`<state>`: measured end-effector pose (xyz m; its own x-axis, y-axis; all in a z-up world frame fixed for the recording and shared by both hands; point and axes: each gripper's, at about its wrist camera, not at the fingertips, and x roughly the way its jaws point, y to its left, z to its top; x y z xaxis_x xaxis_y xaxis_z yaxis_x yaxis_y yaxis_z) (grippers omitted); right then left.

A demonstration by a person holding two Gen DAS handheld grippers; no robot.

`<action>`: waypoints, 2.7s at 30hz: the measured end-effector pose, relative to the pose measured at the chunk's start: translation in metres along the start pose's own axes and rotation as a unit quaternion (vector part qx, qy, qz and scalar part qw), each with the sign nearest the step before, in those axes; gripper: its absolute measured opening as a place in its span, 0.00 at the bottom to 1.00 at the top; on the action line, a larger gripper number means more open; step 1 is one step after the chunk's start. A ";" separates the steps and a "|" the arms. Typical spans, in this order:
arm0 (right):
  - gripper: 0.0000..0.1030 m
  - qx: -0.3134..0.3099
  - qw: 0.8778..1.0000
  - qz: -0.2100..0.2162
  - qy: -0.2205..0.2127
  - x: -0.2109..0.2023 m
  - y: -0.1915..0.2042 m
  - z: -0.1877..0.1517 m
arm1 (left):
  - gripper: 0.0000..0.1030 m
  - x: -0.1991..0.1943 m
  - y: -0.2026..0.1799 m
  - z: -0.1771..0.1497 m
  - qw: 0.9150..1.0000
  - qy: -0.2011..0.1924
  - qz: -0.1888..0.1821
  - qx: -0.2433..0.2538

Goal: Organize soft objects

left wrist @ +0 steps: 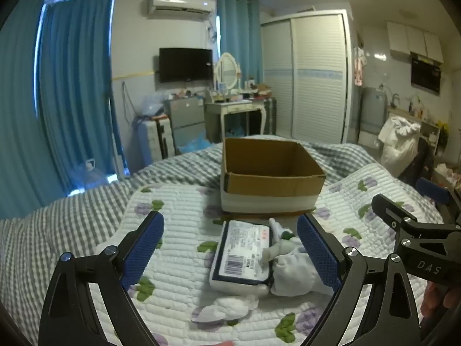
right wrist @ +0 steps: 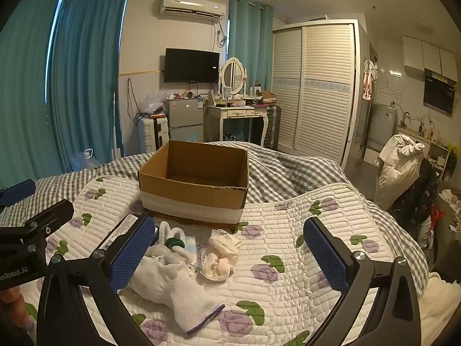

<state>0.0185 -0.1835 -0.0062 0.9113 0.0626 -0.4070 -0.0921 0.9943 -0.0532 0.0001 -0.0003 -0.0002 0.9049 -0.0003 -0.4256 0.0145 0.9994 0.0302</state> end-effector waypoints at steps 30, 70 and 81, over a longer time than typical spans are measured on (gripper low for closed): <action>1.00 -0.005 1.000 -0.002 0.001 0.000 0.002 -0.003 | 0.92 0.004 0.004 -0.003 1.000 0.010 0.000 -0.011; 1.00 -0.009 1.000 0.000 0.006 0.004 0.006 -0.005 | 0.92 0.006 0.004 -0.008 1.000 0.017 -0.004 -0.011; 1.00 -0.010 1.000 -0.001 0.006 0.004 0.007 -0.005 | 0.92 0.005 0.005 -0.007 1.000 0.017 -0.004 -0.012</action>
<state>0.0197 -0.1770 -0.0129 0.9064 0.0601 -0.4180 -0.0988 0.9925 -0.0716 0.0020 0.0047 -0.0085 0.8895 -0.0070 -0.4570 0.0110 0.9999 0.0062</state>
